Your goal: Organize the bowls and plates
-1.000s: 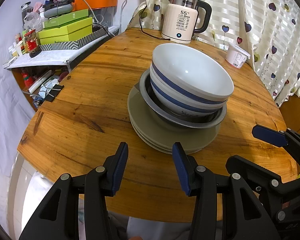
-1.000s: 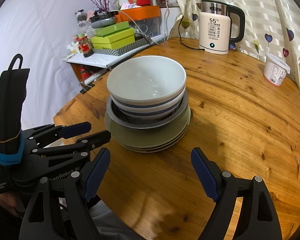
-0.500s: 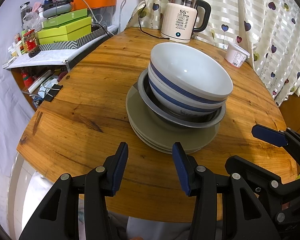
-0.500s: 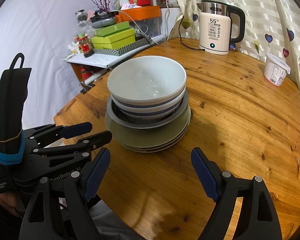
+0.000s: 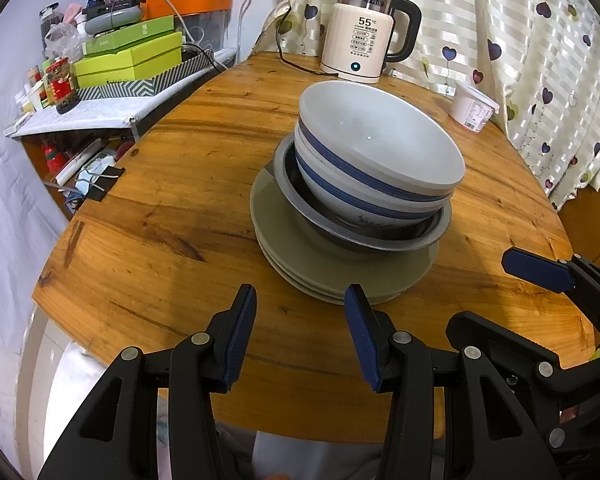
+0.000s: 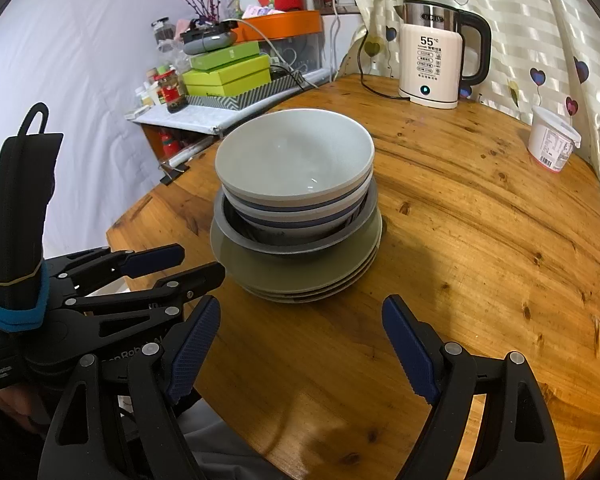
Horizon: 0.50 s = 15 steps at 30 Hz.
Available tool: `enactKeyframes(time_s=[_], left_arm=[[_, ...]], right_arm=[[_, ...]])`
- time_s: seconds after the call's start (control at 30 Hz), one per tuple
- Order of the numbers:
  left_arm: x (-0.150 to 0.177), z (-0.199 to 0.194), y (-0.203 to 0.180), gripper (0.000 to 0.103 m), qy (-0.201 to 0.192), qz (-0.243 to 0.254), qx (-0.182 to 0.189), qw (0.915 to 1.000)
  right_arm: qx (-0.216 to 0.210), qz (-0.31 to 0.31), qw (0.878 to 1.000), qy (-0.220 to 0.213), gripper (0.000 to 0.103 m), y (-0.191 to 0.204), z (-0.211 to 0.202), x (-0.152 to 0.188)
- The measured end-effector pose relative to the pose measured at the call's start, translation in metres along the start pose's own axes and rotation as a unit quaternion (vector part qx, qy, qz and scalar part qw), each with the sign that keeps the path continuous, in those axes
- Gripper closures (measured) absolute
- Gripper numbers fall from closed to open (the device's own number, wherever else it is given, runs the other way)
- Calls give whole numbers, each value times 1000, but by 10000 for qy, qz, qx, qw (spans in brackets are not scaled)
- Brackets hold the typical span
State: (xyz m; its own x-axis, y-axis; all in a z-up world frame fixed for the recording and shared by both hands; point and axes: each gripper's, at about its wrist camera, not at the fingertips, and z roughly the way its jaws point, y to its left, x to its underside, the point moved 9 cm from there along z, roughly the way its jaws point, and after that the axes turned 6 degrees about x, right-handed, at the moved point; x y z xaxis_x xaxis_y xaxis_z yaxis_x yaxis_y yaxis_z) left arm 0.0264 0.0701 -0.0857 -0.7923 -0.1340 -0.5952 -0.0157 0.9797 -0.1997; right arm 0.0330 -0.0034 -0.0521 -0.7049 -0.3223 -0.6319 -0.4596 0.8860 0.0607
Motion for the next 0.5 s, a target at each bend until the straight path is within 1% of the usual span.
enactKeyframes(time_s=[0.5], left_arm=[[1, 0, 0, 56, 10, 13, -25, 10000]], right_arm=[[-8, 18, 10000, 1, 19, -2, 1, 1]])
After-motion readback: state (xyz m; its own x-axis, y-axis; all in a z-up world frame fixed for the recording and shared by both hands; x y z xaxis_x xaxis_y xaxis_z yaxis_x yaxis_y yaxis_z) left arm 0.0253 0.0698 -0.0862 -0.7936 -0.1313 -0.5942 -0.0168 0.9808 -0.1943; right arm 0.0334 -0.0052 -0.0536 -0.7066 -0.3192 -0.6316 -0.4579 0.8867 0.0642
